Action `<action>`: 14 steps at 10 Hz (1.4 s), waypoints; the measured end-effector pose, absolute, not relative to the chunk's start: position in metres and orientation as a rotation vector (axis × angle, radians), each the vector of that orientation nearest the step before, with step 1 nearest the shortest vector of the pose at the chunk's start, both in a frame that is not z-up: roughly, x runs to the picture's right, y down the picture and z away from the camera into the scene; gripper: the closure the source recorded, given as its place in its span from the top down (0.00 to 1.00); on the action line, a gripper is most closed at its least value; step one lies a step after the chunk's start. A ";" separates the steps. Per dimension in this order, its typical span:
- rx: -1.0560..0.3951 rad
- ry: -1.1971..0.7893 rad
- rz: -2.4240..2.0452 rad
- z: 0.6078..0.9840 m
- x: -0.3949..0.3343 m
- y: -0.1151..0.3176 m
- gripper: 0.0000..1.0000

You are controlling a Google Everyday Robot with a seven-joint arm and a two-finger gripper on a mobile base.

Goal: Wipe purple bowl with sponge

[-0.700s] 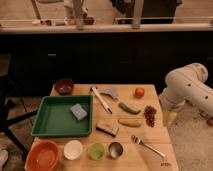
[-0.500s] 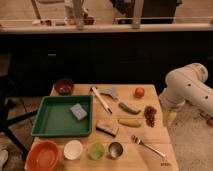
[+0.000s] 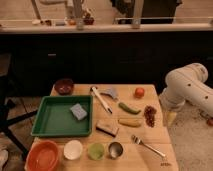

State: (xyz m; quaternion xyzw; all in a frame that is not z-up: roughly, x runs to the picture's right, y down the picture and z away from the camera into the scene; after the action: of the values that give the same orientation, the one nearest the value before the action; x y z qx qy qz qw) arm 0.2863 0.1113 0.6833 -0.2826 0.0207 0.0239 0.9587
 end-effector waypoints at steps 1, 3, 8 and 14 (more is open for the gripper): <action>-0.573 0.042 0.048 0.683 0.286 0.111 0.80; -0.573 0.042 0.048 0.683 0.286 0.111 0.80; -0.573 0.042 0.048 0.683 0.286 0.111 0.80; -0.557 0.018 0.104 0.682 0.284 0.104 0.80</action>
State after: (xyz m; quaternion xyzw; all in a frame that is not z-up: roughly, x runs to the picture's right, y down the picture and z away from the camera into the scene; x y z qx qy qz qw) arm 0.2843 0.1039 0.6821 -0.2749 0.0087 0.0511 0.9601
